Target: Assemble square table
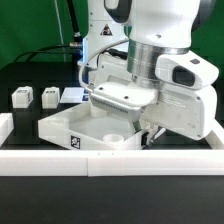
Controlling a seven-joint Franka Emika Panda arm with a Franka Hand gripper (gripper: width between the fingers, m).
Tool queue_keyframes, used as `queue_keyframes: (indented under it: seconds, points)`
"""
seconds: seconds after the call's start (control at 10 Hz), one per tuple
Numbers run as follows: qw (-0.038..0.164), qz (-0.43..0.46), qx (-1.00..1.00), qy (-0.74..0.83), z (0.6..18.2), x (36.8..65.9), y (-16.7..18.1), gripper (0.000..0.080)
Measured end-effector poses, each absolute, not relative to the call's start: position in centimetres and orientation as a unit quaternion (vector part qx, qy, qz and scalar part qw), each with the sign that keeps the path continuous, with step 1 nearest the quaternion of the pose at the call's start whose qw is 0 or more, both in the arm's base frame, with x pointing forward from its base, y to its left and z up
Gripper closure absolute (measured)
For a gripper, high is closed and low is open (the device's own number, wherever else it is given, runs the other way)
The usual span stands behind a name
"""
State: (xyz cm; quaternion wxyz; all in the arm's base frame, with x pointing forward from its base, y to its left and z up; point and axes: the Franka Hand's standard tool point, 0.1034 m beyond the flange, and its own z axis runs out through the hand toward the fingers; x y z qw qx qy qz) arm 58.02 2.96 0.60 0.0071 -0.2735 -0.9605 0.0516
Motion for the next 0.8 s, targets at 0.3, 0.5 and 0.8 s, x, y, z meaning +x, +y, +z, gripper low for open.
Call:
queue_keyframes:
  seconds: [0.3, 0.5, 0.8]
  points:
    - [0.012, 0.059, -0.218, -0.974, 0.6, 57.7, 2.4, 0.0742]
    - [0.019, 0.058, -0.176, -0.982, 0.6, 57.6, 4.0, 0.0742]
    - [0.02, 0.036, -0.081, -0.996, 0.6, 57.4, 6.2, 0.0742]
